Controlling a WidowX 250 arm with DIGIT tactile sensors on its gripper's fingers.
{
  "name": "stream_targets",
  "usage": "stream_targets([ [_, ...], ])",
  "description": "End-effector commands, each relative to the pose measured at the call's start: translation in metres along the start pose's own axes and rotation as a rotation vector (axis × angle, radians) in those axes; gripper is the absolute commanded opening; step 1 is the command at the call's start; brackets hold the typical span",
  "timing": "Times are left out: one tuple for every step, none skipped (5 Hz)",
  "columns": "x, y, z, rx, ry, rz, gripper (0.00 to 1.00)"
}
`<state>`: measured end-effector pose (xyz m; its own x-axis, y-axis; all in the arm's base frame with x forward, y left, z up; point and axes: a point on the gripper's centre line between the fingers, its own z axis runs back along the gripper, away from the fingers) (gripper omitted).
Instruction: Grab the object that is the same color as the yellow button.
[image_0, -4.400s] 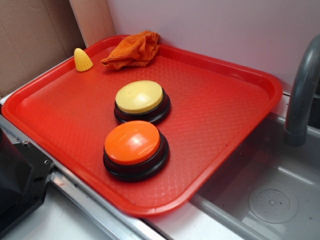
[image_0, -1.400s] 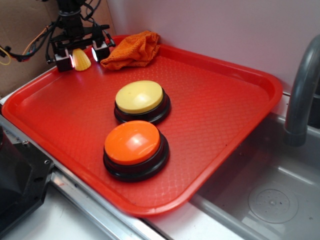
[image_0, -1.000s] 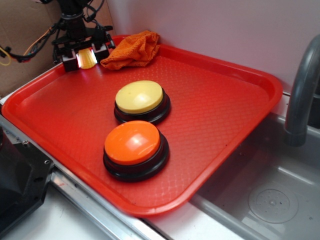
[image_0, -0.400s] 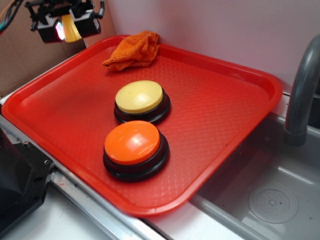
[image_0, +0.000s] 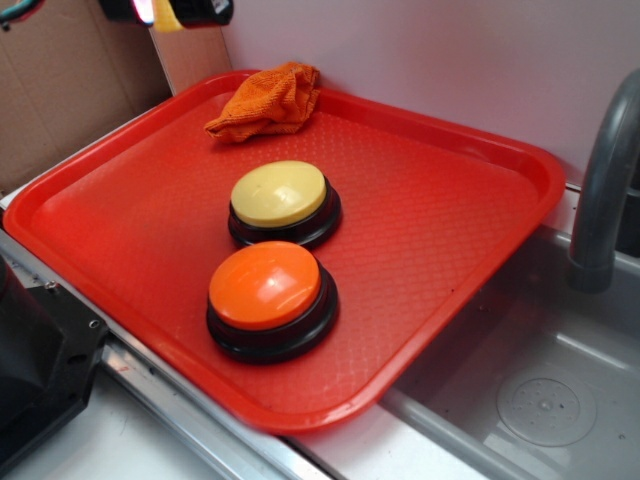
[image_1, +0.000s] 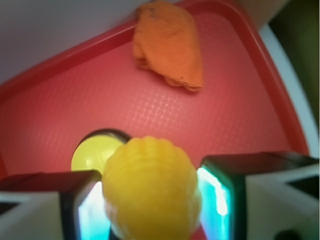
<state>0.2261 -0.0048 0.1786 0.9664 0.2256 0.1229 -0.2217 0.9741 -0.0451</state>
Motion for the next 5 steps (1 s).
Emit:
stream_targets([
  [-0.014,0.034,0.035,0.007,-0.035,-0.244,0.0],
  [-0.026,0.057,0.027,0.007,-0.003,-0.236,0.0],
  [-0.038,0.074,0.017,0.006,0.021,-0.223,0.0],
  [-0.041,0.07,0.012,-0.011,0.012,-0.23,0.0],
  [-0.036,0.066,0.007,0.001,0.01,-0.228,0.0],
])
